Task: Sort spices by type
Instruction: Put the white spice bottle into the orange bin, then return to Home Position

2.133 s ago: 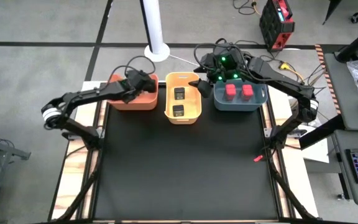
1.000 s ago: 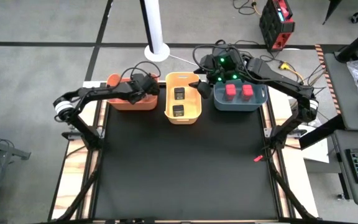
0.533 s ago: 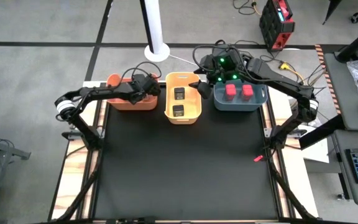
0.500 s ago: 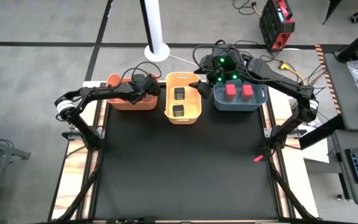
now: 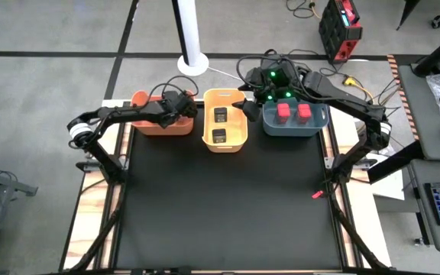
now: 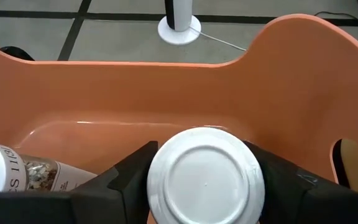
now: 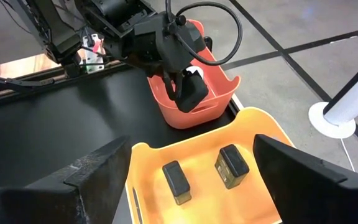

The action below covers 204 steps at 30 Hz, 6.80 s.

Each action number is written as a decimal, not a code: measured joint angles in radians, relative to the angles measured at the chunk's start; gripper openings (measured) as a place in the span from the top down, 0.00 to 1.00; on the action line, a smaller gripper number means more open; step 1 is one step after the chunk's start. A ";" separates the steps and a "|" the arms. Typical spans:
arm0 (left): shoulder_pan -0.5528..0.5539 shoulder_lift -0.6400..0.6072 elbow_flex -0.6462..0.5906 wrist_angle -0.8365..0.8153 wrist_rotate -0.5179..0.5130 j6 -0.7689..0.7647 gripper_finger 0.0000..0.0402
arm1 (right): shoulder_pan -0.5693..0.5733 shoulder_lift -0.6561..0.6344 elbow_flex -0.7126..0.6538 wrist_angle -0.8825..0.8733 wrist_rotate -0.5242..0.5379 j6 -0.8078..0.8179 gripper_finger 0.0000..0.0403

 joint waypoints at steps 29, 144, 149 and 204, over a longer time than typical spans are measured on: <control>-0.006 -0.006 0.115 -0.207 0.001 0.054 0.42 | 0.000 0.000 0.000 0.003 0.000 0.000 0.19; -0.188 -0.657 0.286 -0.101 0.943 0.645 1.00 | 0.040 -0.269 -0.187 0.419 -0.319 -0.163 0.28; -0.228 -0.730 0.133 0.192 0.944 0.694 1.00 | 0.047 -0.401 -0.417 0.546 -0.316 -0.131 0.29; -0.224 -1.626 -0.988 0.777 1.103 0.686 1.00 | 0.121 -1.495 -1.734 0.977 -0.296 -0.047 0.16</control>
